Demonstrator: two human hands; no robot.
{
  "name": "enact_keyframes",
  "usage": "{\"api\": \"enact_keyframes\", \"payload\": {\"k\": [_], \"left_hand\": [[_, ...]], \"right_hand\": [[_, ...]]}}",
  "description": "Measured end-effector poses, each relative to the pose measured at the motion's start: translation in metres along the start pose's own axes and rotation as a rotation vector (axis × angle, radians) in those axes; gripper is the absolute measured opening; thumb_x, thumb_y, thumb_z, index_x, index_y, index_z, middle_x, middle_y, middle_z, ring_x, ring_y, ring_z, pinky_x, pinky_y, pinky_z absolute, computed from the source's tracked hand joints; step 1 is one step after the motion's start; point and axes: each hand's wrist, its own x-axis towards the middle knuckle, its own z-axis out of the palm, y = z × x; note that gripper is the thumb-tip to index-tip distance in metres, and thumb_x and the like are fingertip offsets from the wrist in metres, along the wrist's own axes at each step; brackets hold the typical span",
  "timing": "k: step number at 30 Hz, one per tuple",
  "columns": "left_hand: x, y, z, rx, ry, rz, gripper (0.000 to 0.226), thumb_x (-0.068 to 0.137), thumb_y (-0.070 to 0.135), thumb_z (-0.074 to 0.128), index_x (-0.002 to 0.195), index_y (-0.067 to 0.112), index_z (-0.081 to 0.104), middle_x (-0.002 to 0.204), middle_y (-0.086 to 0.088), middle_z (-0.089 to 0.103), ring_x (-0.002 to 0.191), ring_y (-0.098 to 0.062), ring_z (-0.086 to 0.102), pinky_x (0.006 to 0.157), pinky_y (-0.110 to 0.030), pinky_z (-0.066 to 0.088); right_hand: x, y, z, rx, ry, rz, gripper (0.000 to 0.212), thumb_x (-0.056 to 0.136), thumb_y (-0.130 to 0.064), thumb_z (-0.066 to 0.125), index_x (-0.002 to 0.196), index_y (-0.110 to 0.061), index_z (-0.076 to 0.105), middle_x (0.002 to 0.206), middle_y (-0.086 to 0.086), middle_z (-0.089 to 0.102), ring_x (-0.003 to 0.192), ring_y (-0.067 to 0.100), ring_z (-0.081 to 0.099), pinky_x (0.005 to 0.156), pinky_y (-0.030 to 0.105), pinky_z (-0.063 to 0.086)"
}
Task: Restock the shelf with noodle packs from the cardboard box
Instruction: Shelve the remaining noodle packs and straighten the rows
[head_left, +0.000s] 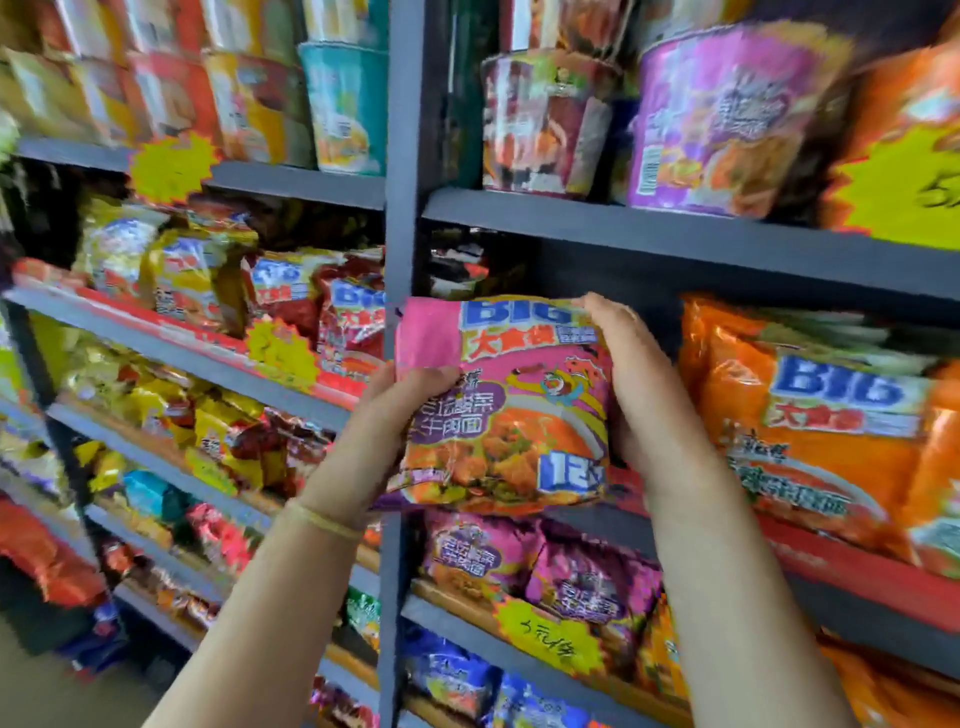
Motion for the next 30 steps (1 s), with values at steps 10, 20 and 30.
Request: {"api": "enact_keyframes", "payload": {"k": [10,20,30], "left_hand": [[0.056,0.009,0.064,-0.087,-0.107,0.154,0.069,0.064,0.031,0.081,0.121,0.008,0.049,0.106,-0.009,0.07,0.082,-0.014,0.073,0.069,-0.031,0.058],[0.12,-0.007,0.078,0.156,-0.229,0.143,0.086,0.054,0.039,0.097,0.127,0.014,0.059,0.112,-0.005,0.074,0.098,-0.02,0.073,0.086,-0.041,0.06],[0.172,-0.014,0.1,0.479,-0.256,0.184,0.112,0.028,0.067,0.092,0.124,0.019,0.062,0.114,0.002,0.072,0.103,-0.015,0.068,0.097,-0.037,0.054]], "right_hand": [[0.018,0.028,-0.039,-0.199,0.067,0.133,0.081,0.055,-0.071,0.081,0.123,-0.03,0.065,0.113,-0.008,0.074,0.106,0.012,0.069,0.101,0.037,0.05],[0.056,0.036,-0.029,-0.606,0.37,0.014,0.057,0.09,-0.04,0.068,0.131,-0.01,0.043,0.113,-0.004,0.057,0.101,0.014,0.058,0.077,0.025,0.042],[0.048,0.045,-0.017,-1.609,0.243,-0.038,0.053,0.091,-0.025,0.065,0.139,-0.013,0.045,0.137,0.012,0.051,0.122,0.029,0.052,0.093,0.04,0.051]]}}
